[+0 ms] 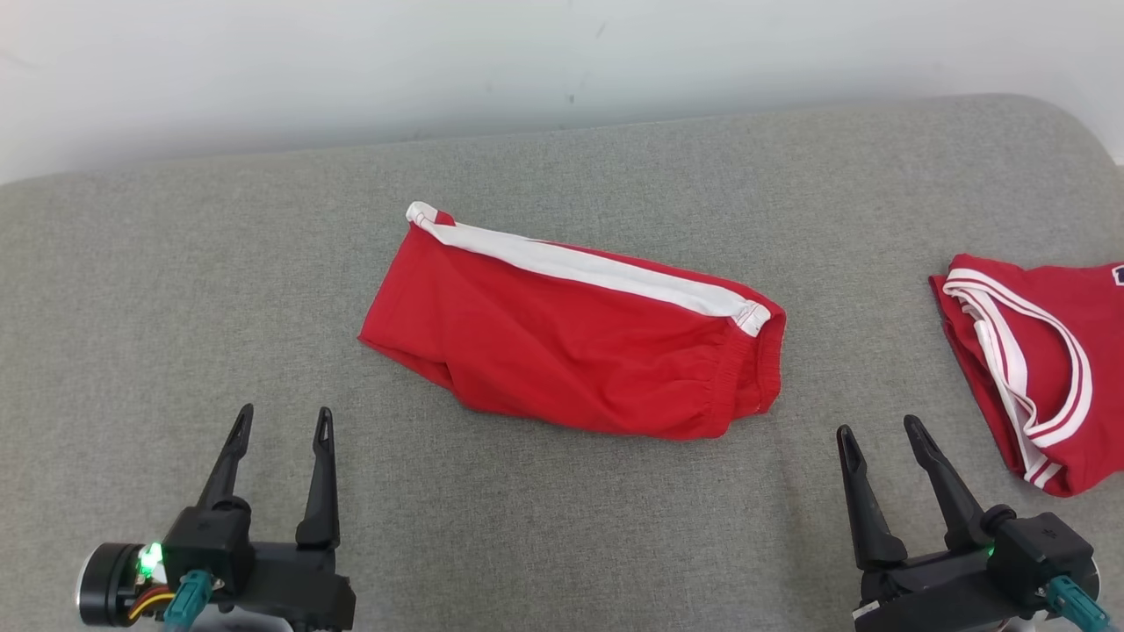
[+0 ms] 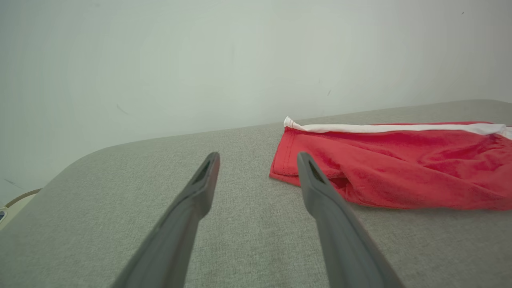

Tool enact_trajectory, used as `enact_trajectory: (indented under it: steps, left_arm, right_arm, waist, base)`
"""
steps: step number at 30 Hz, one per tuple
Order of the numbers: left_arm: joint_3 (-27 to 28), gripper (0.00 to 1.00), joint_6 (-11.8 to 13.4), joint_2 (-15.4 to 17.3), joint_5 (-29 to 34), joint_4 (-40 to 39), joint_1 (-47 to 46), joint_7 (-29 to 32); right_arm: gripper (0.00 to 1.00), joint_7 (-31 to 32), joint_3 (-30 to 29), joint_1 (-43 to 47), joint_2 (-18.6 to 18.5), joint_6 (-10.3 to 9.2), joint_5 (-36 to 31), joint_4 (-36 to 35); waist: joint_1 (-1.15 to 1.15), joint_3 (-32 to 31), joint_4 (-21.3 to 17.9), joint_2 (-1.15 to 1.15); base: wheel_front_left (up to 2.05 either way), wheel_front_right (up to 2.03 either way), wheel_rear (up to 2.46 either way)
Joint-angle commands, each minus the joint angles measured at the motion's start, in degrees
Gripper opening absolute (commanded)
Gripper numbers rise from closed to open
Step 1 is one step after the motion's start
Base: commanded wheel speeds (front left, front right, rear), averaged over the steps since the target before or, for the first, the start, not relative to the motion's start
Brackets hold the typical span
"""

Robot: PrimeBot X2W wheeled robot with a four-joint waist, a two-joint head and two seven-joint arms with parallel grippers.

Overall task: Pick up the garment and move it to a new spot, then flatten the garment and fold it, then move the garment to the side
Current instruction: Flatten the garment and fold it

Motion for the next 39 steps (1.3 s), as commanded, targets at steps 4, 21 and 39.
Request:
enact_trajectory:
  steps: [4,21,39]
  left_arm:
    - [-0.44,1.0,-0.4,0.29,-0.01,0.28,-1.27,0.59]
    - [-2.83,1.0,-11.52,-2.9,-5.42,20.82,-21.78,6.44]
    - [-1.36,0.91,-17.2,-6.36,-11.15,47.56,-31.42,6.65]
  right_arm:
    - [1.0,0.15,0.13,-0.19,0.13,-0.02,-0.07,-0.36]
    - [1.0,0.42,0.84,-3.22,1.06,-0.02,0.71,1.22]
    - [1.0,-0.1,1.44,-4.63,1.58,-0.02,1.59,2.42]
  waist:
    - [0.0,0.4,0.01,0.0]
    - [0.0,4.93,-4.83,0.0]
    - [0.0,6.94,-6.06,0.0]
  base:
    - [0.0,0.0,0.0]
    - [0.0,0.0,0.0]
    - [0.0,0.0,0.0]
